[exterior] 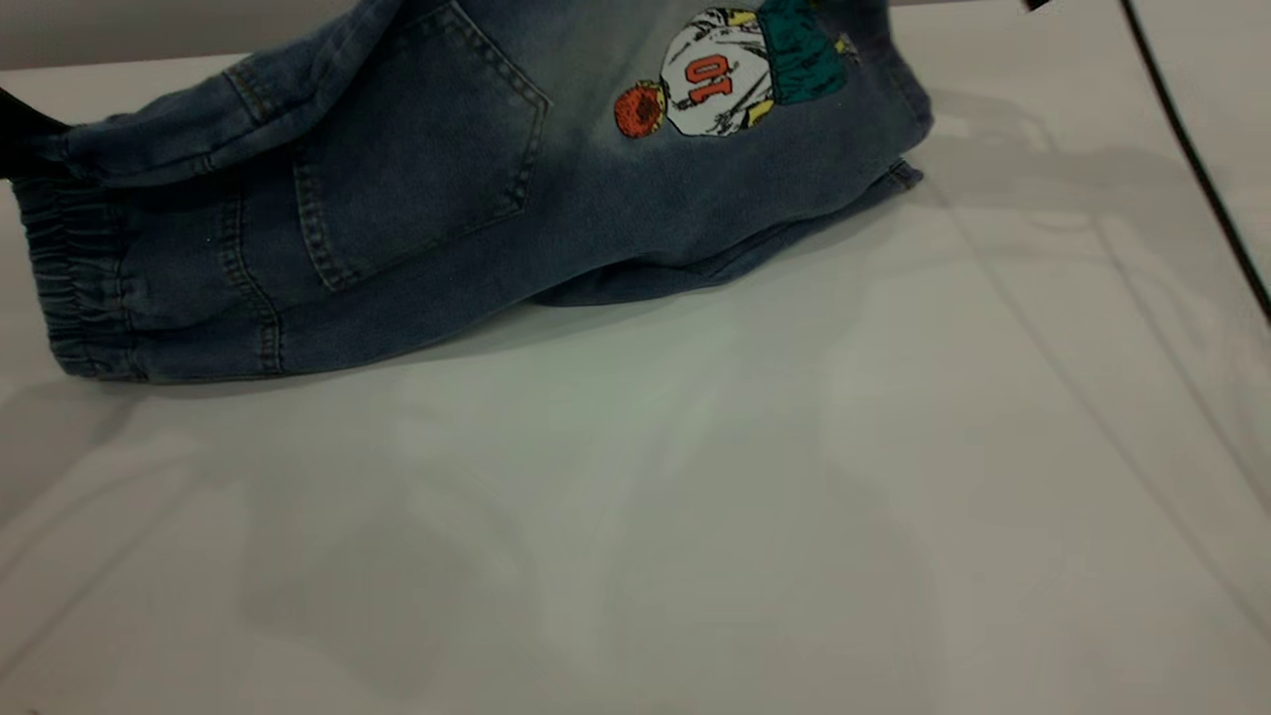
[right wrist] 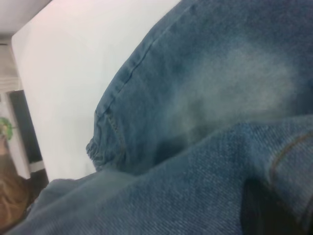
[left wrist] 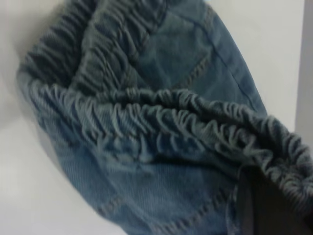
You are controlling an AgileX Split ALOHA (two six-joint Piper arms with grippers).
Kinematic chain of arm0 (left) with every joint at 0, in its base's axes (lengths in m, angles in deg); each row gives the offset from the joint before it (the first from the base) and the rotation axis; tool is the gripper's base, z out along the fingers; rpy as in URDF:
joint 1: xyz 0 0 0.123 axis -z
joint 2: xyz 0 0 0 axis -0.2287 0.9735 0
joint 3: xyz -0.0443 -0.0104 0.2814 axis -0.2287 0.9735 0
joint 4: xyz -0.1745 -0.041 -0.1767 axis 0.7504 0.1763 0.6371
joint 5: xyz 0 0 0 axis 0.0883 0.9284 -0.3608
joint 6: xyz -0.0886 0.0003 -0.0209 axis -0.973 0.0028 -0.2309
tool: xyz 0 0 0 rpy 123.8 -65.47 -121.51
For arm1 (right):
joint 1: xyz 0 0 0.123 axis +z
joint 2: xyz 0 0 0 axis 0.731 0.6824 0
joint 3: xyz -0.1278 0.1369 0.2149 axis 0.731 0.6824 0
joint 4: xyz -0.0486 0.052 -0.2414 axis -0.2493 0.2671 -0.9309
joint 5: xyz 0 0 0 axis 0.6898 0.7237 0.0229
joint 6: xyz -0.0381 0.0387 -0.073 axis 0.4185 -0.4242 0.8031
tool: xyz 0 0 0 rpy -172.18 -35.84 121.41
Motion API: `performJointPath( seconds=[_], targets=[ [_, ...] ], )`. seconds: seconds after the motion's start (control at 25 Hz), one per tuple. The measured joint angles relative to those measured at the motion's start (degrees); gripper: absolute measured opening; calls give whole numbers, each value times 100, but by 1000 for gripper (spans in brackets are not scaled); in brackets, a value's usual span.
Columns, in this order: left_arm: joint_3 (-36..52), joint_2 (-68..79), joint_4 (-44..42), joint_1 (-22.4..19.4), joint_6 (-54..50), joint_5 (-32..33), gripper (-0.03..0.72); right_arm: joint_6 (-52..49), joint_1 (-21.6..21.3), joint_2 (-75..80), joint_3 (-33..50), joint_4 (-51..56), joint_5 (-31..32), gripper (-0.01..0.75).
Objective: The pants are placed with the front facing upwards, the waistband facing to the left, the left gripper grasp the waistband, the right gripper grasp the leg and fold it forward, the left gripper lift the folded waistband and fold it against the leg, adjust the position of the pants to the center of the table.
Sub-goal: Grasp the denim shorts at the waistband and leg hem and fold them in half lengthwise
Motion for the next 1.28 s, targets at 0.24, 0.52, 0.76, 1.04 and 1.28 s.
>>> performJointPath(
  seconds=[0.24, 0.52, 0.76, 1.04, 1.28],
  targets=[
    [-344, 19, 4, 0, 646, -345, 107, 0, 1, 207, -116, 48, -138, 14],
    [-445, 19, -3, 0, 1078, -345, 107, 24, 11, 220, -116, 32, -125, 14],
    [-445, 19, -3, 0, 1311, -282, 166, 55, 15, 220, -116, 31, 2, 14],
    [-445, 19, -13, 0, 1437, -236, 371, 84, 33, 220, -116, 26, 89, 14],
    [-445, 19, -13, 0, 1751, -184, 422, 84, 33, 215, -116, 20, 172, 14]
  ],
)
